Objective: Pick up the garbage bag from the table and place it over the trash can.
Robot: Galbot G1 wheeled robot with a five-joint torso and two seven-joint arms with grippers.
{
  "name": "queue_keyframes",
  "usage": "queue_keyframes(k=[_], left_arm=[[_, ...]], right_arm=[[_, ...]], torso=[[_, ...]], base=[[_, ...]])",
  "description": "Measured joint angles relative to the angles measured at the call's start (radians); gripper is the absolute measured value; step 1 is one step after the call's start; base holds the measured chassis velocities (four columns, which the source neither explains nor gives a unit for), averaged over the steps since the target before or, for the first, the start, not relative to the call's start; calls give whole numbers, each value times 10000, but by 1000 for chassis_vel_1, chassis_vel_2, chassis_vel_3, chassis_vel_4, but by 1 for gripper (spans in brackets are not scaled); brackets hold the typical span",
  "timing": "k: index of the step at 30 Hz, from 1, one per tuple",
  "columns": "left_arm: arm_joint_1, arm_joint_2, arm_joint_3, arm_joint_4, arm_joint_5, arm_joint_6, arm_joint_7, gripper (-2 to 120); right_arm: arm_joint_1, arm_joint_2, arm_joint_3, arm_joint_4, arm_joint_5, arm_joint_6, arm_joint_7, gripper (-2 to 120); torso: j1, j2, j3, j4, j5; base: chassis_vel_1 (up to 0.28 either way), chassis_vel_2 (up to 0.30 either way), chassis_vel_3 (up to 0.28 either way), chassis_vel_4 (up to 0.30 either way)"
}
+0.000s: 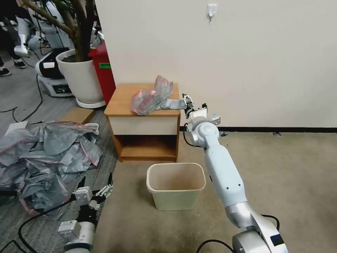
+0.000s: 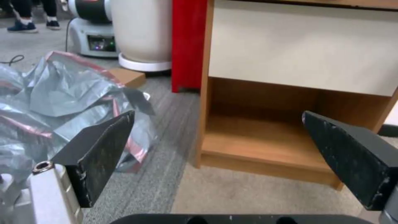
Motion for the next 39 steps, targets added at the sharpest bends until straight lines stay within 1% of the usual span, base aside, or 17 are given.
queue_keyframes(k=[3,5,8,9,13,14,16,17,18,21,22,25,33,39], left_arm=[[9,-56,1,36,30,-49,-3,100],[13,-68,2,51,41,-71,-4,100],[35,-87,2,98,83,-138,-5,100],[35,-87,2,98,83,-138,-5,100],[35,-137,5,151,133,-181,-7,100],[35,-137,5,151,133,-181,-7,100],[22,-160,20,175,162,-190,-7,100],[18,-167,25,186,170,-192,-7,100],[18,-167,25,186,170,-192,-7,100],[26,-203,34,261,247,-253,-7,100],[26,-203,34,261,247,-253,-7,100],[39,-259,36,340,348,-355,-8,100],[51,-358,74,429,431,-468,-8,100],[50,-341,77,456,434,-476,-8,100]], right_arm=[[87,20,8,-193,-145,-4,-99,68],[126,20,17,-268,-190,-4,-134,68],[235,21,51,-468,-300,-3,-250,58],[235,21,51,-468,-300,-3,-250,58],[269,21,85,-589,-407,4,-360,41],[269,21,85,-589,-407,4,-360,41],[270,21,105,-640,-465,9,-401,29],[271,21,115,-660,-486,13,-414,25],[271,21,115,-660,-486,13,-414,25],[273,22,129,-696,-556,28,-488,11],[273,22,129,-696,-556,28,-488,11],[273,30,115,-736,-663,75,-605,0],[236,30,80,-711,-741,131,-677,0],[-88,-84,-71,-158,-746,102,-607,0]], torso=[[0,0,0,0,0],[0,0,0,0,0],[0,0,0,1,0],[0,0,0,1,0],[0,0,0,0,0],[0,0,0,0,0],[0,0,0,0,0],[0,0,0,0,0],[0,0,0,0,0],[0,0,0,0,0],[0,0,0,0,0],[0,0,0,0,0],[0,0,0,1,0],[0,0,0,2,0]], base=[[0,0,0,0],[0,0,0,0],[0,0,0,0],[0,0,0,0],[0,0,0,0],[0,0,0,0],[0,0,0,0],[0,0,0,0],[0,0,0,0],[0,0,0,0],[0,0,0,0],[0,0,0,0],[0,0,0,0],[0,0,0,0]])
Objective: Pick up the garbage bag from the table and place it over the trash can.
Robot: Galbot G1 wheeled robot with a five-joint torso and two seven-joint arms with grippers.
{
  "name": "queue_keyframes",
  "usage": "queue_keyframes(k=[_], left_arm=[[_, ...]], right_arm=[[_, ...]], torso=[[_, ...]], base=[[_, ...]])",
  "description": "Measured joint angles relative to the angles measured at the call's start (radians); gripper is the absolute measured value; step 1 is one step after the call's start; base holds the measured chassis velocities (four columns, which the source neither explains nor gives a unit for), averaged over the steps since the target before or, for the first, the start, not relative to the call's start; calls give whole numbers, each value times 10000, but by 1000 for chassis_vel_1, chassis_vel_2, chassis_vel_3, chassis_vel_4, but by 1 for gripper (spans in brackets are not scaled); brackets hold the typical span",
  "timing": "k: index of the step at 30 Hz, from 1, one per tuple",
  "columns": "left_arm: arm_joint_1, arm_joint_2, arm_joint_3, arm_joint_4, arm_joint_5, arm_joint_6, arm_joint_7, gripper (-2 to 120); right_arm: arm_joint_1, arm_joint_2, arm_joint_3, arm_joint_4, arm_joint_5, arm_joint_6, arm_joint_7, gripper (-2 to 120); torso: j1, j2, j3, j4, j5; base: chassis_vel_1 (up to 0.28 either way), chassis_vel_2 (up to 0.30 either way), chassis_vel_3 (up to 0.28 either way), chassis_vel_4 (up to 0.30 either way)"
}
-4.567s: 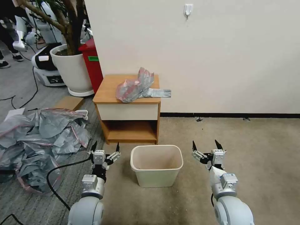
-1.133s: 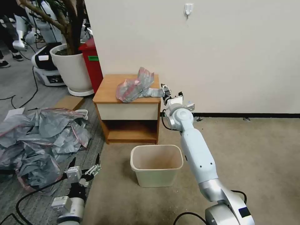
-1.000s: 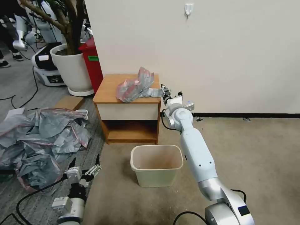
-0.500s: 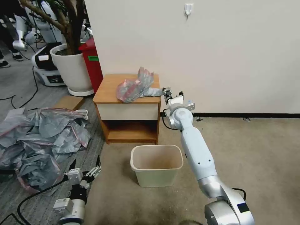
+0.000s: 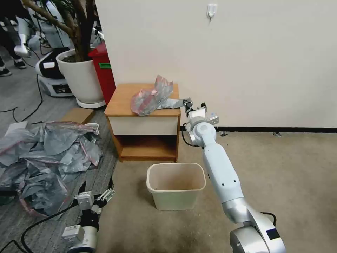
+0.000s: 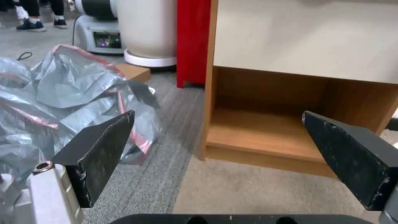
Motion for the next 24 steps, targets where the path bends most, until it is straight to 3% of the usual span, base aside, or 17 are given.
queue_keyframes(k=[14,21,24], left_arm=[[-101,55,146,133,2,-3,-2,100],[-77,-59,177,133,78,-104,-2,100],[-48,-98,179,108,94,-170,-2,100]], right_arm=[[-2264,-1305,-824,3411,84,-76,1195,0],[-5166,-2057,-2119,6467,-389,-81,2034,0],[-6096,-2127,-2717,6922,-1072,-35,2088,0]], torso=[[0,1,-1,-3,2],[0,3,-1,-2,0],[0,3,-2,-3,-1]], base=[[0,0,0,0],[0,0,0,0],[0,0,0,0]])
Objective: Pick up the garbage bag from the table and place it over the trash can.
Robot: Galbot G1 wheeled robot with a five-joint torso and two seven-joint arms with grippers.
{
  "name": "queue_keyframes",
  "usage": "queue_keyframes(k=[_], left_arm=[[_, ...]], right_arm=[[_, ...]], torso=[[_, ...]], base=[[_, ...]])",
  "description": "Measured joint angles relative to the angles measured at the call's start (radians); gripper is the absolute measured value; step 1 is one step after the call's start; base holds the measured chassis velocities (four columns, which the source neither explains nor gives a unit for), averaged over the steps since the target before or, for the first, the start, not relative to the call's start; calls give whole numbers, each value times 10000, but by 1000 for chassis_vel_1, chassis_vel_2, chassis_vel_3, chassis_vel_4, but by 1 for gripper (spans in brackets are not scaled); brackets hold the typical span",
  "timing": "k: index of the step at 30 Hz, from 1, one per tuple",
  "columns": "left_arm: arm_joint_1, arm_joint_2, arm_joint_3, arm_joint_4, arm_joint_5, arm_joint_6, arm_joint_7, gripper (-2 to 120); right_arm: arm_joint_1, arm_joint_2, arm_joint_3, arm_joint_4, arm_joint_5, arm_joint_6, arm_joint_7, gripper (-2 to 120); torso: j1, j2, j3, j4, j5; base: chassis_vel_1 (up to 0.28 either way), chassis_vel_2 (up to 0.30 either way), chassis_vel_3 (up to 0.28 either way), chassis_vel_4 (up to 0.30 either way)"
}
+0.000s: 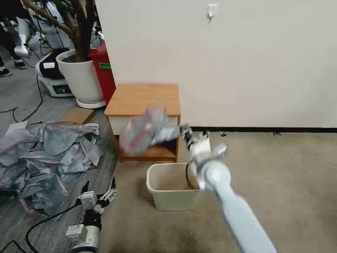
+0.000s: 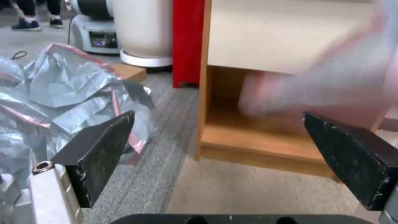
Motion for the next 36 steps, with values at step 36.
queue_keyframes(k=[36], left_arm=[[28,334,54,-78,-53,-273,1,100]], right_arm=[[-1197,-932,-614,-893,-4254,227,-259,32]], torso=[[0,-1,1,1,1]], base=[[0,0,0,0]])
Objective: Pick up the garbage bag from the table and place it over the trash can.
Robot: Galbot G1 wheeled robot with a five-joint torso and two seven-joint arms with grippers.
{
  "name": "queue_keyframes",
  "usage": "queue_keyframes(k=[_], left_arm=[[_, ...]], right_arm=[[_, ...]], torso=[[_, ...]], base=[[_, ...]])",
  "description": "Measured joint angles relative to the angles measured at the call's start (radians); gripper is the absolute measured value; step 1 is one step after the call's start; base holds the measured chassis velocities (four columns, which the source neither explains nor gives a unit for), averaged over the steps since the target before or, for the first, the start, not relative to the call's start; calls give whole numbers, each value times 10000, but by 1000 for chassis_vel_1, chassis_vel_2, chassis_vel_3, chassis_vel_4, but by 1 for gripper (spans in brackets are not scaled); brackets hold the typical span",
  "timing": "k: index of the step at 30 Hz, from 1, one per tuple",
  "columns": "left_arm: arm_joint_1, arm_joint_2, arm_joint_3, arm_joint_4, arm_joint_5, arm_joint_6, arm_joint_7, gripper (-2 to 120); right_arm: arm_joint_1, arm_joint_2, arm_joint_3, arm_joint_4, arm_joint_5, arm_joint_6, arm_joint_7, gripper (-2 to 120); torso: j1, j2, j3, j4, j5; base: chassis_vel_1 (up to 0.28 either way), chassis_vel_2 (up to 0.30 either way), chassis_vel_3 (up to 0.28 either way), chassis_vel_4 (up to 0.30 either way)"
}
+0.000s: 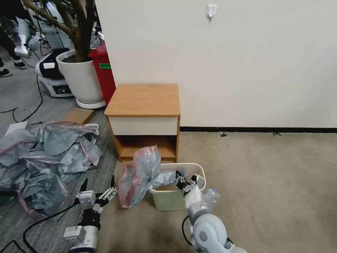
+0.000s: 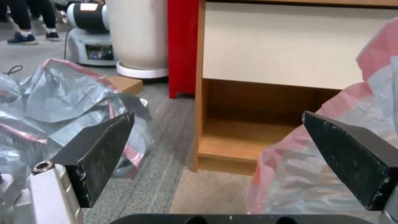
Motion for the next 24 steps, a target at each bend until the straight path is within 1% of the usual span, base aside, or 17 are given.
queue_keyframes(k=[1,3,5,6,7,9,10,11,13,14,17,20,24], left_arm=[[-17,3,1,10,0,2,1,100],[-35,7,4,18,-1,4,1,100],[-68,11,28,31,-3,11,1,100],[-76,14,47,35,-2,14,1,100],[-76,14,47,35,-2,14,1,100],[-88,16,84,40,-2,20,1,100],[-95,16,98,41,-2,24,4,100],[-95,16,98,41,-2,24,4,100],[-111,15,121,42,0,31,5,100],[-111,15,121,42,0,31,5,100],[-123,11,172,42,11,40,11,100],[-121,-6,227,38,33,41,27,100],[-89,-11,289,-144,3,41,55,100]], right_arm=[[3,-20,3,0,-31,-9,0,37],[8,-43,7,1,-72,-13,0,38],[17,-134,61,-5,-187,-20,5,50],[17,-186,86,-5,-220,-27,11,53],[17,-186,86,-5,-220,-27,11,53],[13,-335,162,79,-305,-56,29,65],[14,-382,191,172,-328,-73,32,68],[14,-382,191,172,-328,-73,32,68],[28,-461,257,378,-337,-116,43,78],[28,-461,257,378,-337,-116,43,78],[61,-521,331,608,-338,-157,59,93],[64,-546,401,731,-337,-165,61,98],[50,-604,515,881,-341,-167,66,99]], torso=[[0,-1,0,1,0],[0,-1,0,0,0],[0,-1,0,0,0],[0,-1,0,0,1],[0,-1,0,0,1],[0,-1,0,0,0],[0,-1,0,0,1],[0,-1,0,0,1],[0,-1,0,0,0],[0,-1,0,0,0],[0,-1,0,0,0],[0,-1,0,0,0],[0,-1,0,0,0]], base=[[0,0,0,0],[0,0,0,0],[0,0,0,0],[0,0,0,0],[0,0,0,0],[0,0,0,0],[0,0,0,0],[0,0,0,0],[0,0,0,0],[0,0,0,0],[0,0,0,0],[0,0,0,0],[0,0,0,0]])
